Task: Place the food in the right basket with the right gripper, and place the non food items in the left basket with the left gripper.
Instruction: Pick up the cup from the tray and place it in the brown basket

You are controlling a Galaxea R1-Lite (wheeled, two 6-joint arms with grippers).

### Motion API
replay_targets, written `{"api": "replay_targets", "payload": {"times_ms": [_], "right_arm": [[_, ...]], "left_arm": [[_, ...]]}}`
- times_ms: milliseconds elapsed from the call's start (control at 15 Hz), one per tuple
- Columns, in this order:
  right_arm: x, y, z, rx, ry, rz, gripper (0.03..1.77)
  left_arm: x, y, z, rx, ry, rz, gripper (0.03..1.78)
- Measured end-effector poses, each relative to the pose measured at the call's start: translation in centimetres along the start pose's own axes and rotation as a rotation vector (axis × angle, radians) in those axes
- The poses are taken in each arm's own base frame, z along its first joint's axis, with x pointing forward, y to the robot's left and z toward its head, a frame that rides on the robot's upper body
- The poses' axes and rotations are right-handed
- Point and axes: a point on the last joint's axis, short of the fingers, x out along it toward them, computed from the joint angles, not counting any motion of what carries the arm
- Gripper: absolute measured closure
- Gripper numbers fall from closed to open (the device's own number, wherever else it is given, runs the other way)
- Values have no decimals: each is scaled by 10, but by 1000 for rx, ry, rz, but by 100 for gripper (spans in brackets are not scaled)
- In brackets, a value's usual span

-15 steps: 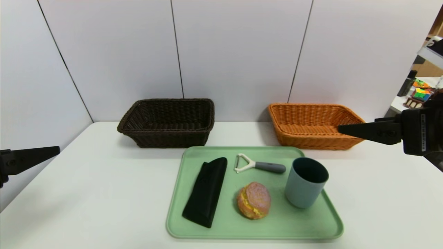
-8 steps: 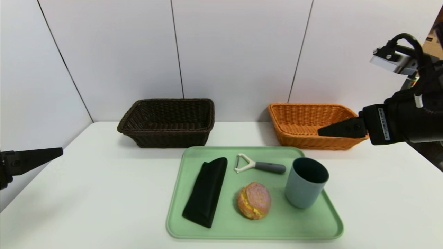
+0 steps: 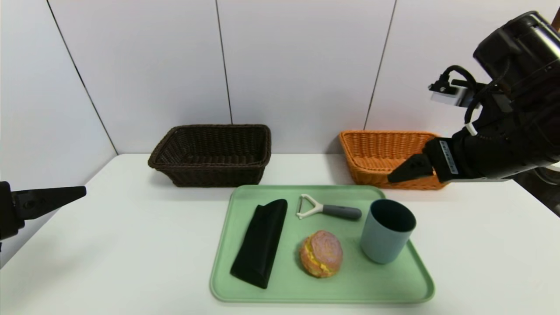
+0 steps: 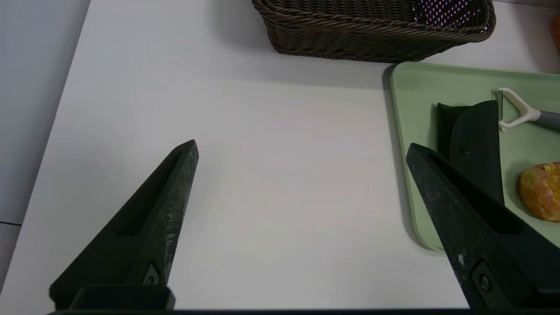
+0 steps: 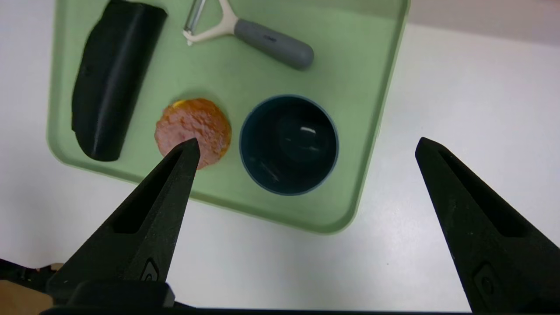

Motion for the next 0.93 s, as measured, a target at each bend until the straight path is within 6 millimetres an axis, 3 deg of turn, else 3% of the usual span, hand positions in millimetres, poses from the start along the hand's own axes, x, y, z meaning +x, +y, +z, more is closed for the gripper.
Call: {"api": "replay_targets", "payload": {"times_ms": [333,667,933], "right_arm": [[10,2,-2,32,64,-11,10],[-1,7,-11,28,68,6,10],[-8,3,-51,-38,-23,53,10]], "left_arm": [[0,0,0,-4,0,-1,12],[0,-1,0,-3,-2,-4,12],[-1,0,-3,-4,-7,-4,12]]}}
